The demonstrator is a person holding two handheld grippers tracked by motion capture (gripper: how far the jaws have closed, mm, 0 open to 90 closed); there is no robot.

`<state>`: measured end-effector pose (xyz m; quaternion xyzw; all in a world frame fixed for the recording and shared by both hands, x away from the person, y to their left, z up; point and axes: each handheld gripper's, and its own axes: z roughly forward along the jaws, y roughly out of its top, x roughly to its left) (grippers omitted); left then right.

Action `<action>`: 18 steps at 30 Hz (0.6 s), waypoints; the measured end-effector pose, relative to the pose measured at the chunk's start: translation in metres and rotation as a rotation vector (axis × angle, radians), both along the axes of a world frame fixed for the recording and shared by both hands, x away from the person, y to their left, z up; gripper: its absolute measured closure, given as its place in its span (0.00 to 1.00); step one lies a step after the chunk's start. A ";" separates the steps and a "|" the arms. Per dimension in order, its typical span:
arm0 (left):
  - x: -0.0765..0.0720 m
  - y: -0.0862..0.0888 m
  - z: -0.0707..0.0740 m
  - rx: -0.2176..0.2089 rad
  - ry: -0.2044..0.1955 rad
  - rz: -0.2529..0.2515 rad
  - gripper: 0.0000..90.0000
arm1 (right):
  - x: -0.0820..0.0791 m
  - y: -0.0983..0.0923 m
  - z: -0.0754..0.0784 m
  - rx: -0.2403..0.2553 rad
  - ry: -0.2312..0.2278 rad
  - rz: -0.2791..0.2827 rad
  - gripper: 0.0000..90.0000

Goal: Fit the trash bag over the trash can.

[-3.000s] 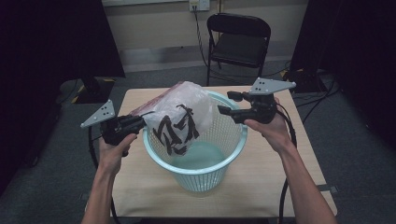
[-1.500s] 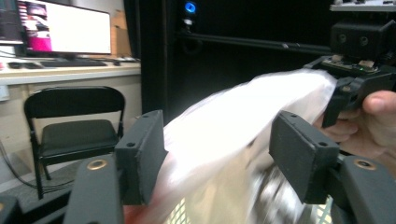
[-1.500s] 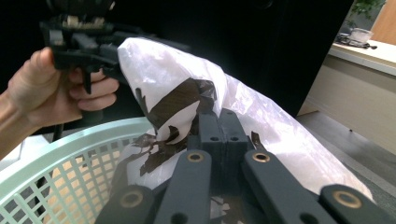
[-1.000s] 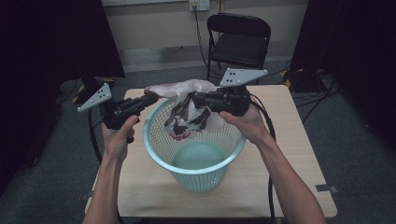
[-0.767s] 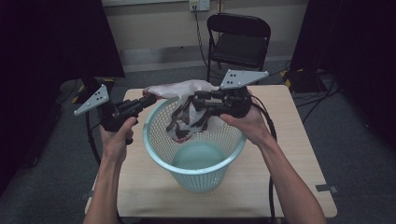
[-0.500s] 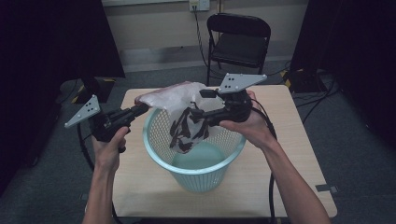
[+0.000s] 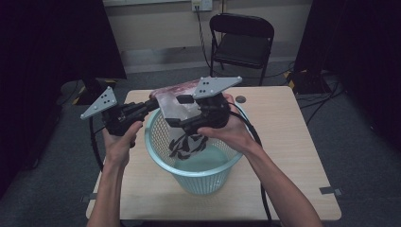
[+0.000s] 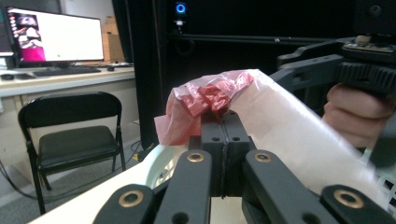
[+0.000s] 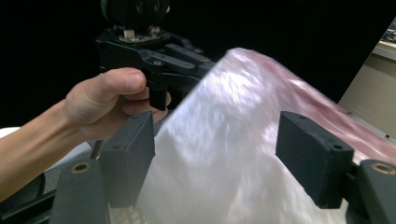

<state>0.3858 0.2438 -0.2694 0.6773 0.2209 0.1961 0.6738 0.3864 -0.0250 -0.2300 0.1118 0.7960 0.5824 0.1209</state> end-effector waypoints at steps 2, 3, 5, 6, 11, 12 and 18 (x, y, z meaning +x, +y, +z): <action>0.000 -0.010 0.006 0.040 -0.012 -0.004 1.00 | 0.000 0.003 0.000 -0.007 -0.005 -0.003 0.32; 0.000 -0.012 0.007 0.044 -0.015 -0.013 1.00 | 0.000 0.005 0.001 -0.022 -0.013 -0.019 0.39; 0.000 -0.013 0.009 0.040 -0.018 -0.021 1.00 | 0.001 0.005 0.001 -0.043 -0.027 -0.066 0.64; 0.000 -0.013 0.010 0.025 -0.016 -0.032 1.00 | 0.001 0.004 0.001 -0.050 -0.036 -0.078 0.74; -0.005 -0.014 0.010 0.045 -0.028 -0.030 1.00 | 0.009 -0.011 0.000 -0.012 -0.052 -0.135 1.00; -0.003 -0.014 0.009 0.037 -0.020 -0.027 1.00 | 0.010 -0.013 0.000 0.000 -0.047 -0.135 1.00; 0.010 -0.021 0.004 0.043 0.007 -0.028 1.00 | -0.002 -0.004 0.004 0.031 -0.029 -0.121 0.34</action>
